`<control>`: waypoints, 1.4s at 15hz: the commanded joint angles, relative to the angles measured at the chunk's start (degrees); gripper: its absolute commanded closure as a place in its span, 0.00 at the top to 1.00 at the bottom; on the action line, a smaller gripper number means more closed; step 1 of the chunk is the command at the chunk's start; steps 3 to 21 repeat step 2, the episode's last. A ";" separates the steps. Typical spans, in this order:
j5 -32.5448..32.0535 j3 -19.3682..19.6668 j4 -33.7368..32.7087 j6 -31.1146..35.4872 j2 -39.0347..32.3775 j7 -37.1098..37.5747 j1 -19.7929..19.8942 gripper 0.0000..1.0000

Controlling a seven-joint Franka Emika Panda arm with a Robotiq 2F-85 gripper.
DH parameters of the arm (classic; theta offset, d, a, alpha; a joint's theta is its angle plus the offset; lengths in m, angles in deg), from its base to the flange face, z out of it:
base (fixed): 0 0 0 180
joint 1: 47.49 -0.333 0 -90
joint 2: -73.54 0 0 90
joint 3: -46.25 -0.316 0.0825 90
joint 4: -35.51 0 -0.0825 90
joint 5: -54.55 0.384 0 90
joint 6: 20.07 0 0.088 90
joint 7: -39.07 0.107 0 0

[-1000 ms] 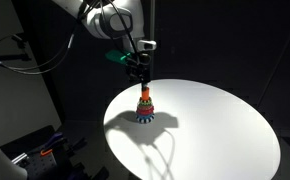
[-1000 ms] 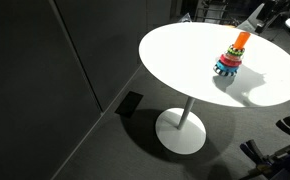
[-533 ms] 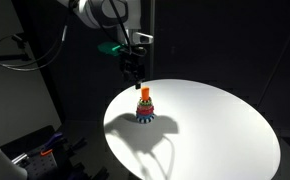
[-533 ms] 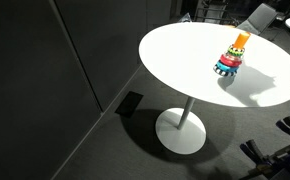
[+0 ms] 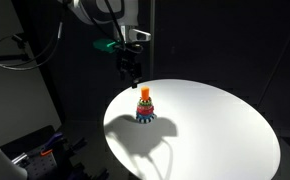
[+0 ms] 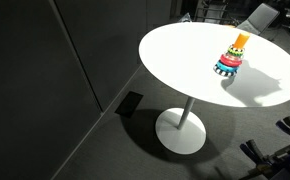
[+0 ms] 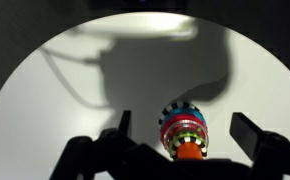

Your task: Place the black and white ring on the stack

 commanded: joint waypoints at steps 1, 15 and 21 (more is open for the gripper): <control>0.04 -0.24 -0.09 -0.11 -0.11 -0.04 0.24 1.00; 0.04 -0.25 -0.09 -0.11 -0.18 -0.04 0.24 1.00; 0.04 -0.25 -0.09 -0.11 -0.18 -0.04 0.24 1.00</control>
